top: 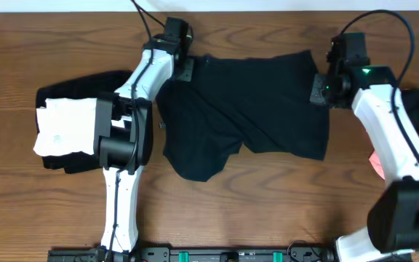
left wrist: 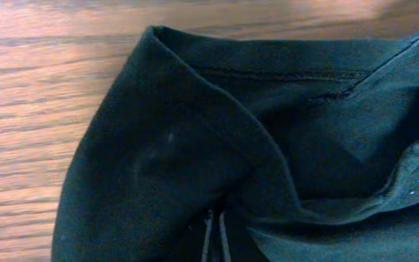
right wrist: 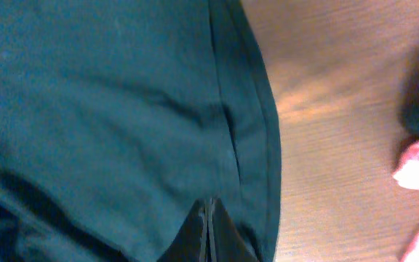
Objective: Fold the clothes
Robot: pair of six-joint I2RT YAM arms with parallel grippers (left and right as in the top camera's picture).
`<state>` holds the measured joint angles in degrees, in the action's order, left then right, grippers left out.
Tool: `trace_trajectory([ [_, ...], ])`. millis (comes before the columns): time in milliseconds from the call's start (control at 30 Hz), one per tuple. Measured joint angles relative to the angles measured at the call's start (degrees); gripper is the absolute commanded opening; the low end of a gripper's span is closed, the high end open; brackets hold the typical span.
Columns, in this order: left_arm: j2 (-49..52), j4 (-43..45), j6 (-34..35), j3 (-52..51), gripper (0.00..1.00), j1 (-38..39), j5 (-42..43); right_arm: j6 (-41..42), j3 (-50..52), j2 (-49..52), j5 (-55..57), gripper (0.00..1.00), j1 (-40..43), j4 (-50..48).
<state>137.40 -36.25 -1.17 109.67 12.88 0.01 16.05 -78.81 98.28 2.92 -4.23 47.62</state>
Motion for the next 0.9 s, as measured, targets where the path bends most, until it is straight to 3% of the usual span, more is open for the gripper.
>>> trace_trajectory([
  [400,0.09,0.28,-0.79,0.00,0.06,1.29,-0.68,-2.67,1.66,17.09,-7.72,0.01,0.00,-29.38],
  [667,0.09,-0.66,-0.79,0.15,0.06,4.09,-0.72,-2.89,1.73,25.11,-8.39,0.01,0.15,-41.46],
  [900,0.09,-0.94,-1.11,0.20,0.06,4.37,-0.70,-2.16,1.18,27.82,-1.25,0.01,1.57,-47.98],
])
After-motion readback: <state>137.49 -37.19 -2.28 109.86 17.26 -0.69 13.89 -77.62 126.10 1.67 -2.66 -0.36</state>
